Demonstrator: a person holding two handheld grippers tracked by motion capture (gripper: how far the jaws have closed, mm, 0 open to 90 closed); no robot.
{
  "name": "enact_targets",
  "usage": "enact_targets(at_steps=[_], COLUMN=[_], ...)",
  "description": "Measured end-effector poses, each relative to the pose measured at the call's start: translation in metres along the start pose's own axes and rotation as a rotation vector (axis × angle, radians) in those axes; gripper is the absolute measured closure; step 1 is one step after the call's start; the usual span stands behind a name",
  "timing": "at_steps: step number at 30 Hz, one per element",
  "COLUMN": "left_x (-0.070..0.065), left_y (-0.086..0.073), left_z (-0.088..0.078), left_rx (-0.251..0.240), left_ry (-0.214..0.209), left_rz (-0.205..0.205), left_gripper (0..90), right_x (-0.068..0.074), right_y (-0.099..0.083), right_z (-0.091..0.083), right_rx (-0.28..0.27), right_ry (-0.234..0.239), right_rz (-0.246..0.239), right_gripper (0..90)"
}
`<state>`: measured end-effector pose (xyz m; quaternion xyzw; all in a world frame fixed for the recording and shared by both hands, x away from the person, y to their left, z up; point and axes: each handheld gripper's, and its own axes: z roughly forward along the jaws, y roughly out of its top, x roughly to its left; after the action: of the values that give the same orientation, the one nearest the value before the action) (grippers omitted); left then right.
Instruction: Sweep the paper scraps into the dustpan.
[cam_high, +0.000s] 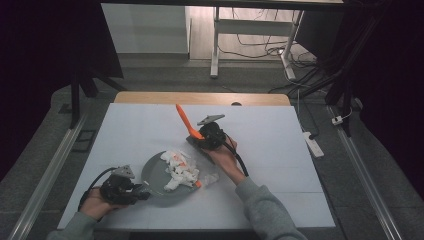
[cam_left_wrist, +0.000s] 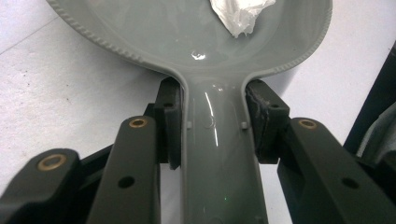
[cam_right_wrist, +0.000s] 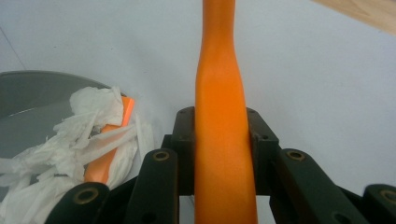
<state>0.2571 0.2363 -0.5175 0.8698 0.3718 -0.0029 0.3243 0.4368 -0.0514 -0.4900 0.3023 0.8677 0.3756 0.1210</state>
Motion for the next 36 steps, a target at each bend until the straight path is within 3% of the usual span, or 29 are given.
enact_targets(at_steps=[6,9,13,15,16,20,23,30,36], left_x=[0.000,0.000,0.000,0.000,0.000,0.000,-0.001,0.000,0.000], left_y=[0.000,0.000,0.000,0.000,0.000,0.000,0.001,0.001,0.001], left_z=[0.000,0.000,0.001,0.000,0.000,0.000,0.001,0.001,0.001], left_rx=[-0.001,0.000,-0.003,-0.003,-0.002,-0.001,-0.005,-0.007,-0.006], left_ry=[0.001,0.002,0.000,0.002,0.002,0.004,0.007,0.004,0.004], left_rz=[0.001,0.001,-0.004,-0.002,-0.001,0.000,-0.006,-0.009,-0.008], left_gripper=[61.1,61.1,61.1,61.1,61.1,61.1,61.1,61.1,61.1], right_x=[0.026,0.040,0.054,0.054,0.052,0.034,0.018,-0.013,-0.013], right_y=[0.004,0.005,0.009,0.013,0.015,0.021,0.021,0.015,0.011], right_z=[0.007,0.007,0.000,-0.009,-0.015,-0.034,-0.038,-0.020,0.000], right_rx=[0.043,0.054,0.021,-0.030,-0.055,-0.138,-0.159,-0.101,-0.028], right_ry=[0.040,0.090,0.188,0.226,0.224,0.146,0.078,-0.014,-0.018], right_rz=[-0.069,-0.091,-0.111,-0.095,-0.087,-0.055,-0.032,0.007,-0.006], right_gripper=[70.0,70.0,70.0,70.0,70.0,70.0,70.0,70.0,70.0])
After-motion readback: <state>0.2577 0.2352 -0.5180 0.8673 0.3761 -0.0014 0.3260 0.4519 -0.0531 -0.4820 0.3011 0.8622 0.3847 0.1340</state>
